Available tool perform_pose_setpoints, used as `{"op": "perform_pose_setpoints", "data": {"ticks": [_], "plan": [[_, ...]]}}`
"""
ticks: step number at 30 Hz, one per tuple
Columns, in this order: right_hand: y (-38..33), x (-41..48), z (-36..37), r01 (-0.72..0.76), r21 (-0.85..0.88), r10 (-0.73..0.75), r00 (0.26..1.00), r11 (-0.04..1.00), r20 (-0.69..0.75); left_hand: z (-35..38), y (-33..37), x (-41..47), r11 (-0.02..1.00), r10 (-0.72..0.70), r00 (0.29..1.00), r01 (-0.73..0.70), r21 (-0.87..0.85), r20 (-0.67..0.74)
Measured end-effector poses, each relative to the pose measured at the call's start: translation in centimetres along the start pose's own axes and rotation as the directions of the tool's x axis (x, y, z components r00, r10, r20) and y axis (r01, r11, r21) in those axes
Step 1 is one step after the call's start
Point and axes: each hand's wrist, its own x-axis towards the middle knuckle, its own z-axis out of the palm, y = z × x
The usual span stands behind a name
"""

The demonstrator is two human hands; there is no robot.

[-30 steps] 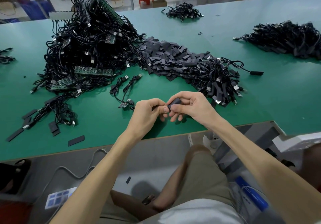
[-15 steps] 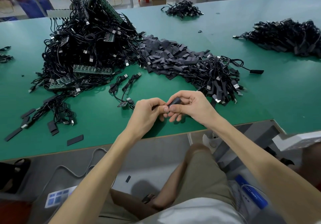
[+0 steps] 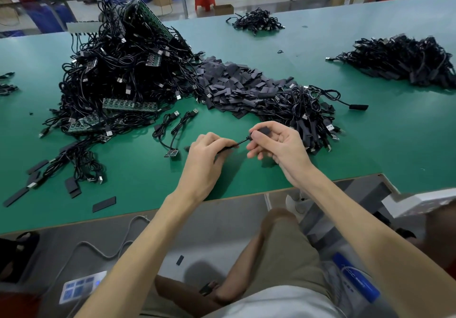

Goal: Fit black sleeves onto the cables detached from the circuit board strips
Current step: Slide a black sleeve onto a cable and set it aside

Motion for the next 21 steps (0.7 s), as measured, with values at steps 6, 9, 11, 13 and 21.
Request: {"op": "perform_pose_setpoints", "data": {"ticks": [6, 9, 11, 13, 21], "plan": [[0.3, 0.1, 0.1, -0.029, -0.066, 0.031, 0.999, 0.997, 0.028, -2.4, 1.1, 2.8, 0.958, -0.166, 0.986, 0.167, -0.233, 0.024], [0.4, 0.1, 0.2, -0.040, -0.150, 0.052, 0.996, 0.988, 0.074, -3.4, 2.5, 5.4, 0.898, -0.207, 0.974, 0.227, -0.376, 0.094], [0.3, 0.1, 0.2, -0.050, -0.185, 0.066, 0.994, 0.981, 0.083, -3.6, 3.5, 7.0, 0.815, -0.243, 0.951, 0.308, -0.491, 0.193], [0.4, 0.1, 0.4, -0.066, -0.218, 0.084, 0.993, 0.974, 0.077, -3.2, 4.6, 8.6, 0.739, -0.281, 0.922, 0.385, -0.553, 0.267], [1.5, 0.3, 0.7, -0.064, -0.292, 0.089, 0.993, 0.954, 0.073, 0.8, 10.0, 16.0, 0.775, -0.337, 0.890, 0.447, -0.446, 0.308]]}}
